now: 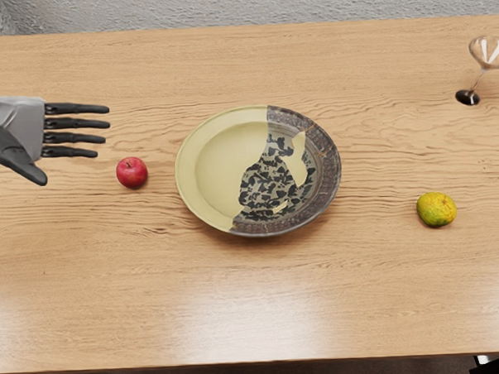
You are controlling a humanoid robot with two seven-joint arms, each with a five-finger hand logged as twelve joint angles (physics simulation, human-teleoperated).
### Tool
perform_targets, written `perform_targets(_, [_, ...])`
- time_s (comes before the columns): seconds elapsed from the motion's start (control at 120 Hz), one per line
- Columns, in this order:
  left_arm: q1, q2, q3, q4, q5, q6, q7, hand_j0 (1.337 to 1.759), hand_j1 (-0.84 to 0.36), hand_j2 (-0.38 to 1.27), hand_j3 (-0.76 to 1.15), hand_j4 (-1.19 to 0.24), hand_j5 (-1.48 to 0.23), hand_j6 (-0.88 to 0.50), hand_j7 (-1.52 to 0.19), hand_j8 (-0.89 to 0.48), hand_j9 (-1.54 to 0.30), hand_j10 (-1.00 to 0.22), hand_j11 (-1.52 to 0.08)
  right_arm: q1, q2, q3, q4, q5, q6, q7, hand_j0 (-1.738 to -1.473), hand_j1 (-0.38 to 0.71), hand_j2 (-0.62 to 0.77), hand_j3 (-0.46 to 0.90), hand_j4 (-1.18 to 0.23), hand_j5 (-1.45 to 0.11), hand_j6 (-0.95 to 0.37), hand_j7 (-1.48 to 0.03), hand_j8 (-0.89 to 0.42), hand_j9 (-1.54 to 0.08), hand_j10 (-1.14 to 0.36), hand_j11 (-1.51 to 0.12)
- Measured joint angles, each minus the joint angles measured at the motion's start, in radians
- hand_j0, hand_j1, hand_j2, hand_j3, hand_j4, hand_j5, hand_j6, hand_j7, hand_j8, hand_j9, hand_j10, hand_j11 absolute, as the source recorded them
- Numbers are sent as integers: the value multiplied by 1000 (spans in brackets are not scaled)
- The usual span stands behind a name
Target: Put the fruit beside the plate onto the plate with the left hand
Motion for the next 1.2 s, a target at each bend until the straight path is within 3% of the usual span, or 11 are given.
perform_targets(0.108, [-2, 4, -3, -11, 2, 0, 0, 1658, 329, 2, 0, -15, -21, -15, -21, -15, -21, -16, -21, 0, 0, -4, 0, -3, -2, -2, -1658, -349, 0, 0, -1, 0, -1, 0, -1, 0, -1, 0])
perform_targets(0.192, [-50, 3, -4, -13, 33, 0, 0, 1658, 329, 2, 0, -15, -21, -15, -21, -15, -21, -16, -21, 1, 0, -5, 0, -6, -2, -3, -1658, -349, 0, 0, -1, 0, -1, 0, -1, 0, -1, 0])
perform_targets(0.342, [-78, -83, -7, -51, 277, 15, 0, 1658, 328, 2, 0, -17, -23, -17, -23, -17, -23, -18, -23, 2, 0, -6, 0, -7, -3, -3, -1658, -349, 0, 0, -1, 0, -1, 0, -1, 0, 0, 0])
perform_targets(0.492, [-70, -151, -4, -115, 552, 210, 0, 1658, 327, 3, 0, -20, -24, -20, -24, -20, -24, -20, -24, 4, 0, -6, 0, -8, -5, -3, -1658, -349, 0, 0, -1, 0, -1, 0, -1, 0, 0, 0])
perform_targets(0.633, [-7, -249, 4, -145, 840, 454, 0, 1658, 326, 4, 0, -22, -26, -23, -26, -23, -26, -22, -26, 5, 0, -6, 0, -8, -6, -3, -1658, -349, 0, 0, -1, 0, -1, 0, -1, 0, 0, 0])
perform_targets(0.767, [77, -317, 11, -156, 1033, 591, 0, 1658, 321, 6, 0, -28, -32, -29, -32, -29, -31, -27, -31, 5, 0, -6, 0, -8, -6, -3, -1658, -349, 0, 0, -1, 0, -1, 0, -1, 0, 0, 0])
perform_targets(1.2, [152, -419, 101, -143, 1286, 882, 0, 1658, 160, 35, 0, -164, -208, -165, -207, -165, -207, -163, -207, 7, 0, -6, 0, -8, -6, -3, -1658, -349, 0, 0, 0, 0, -1, 0, -1, 0, 0, 0])
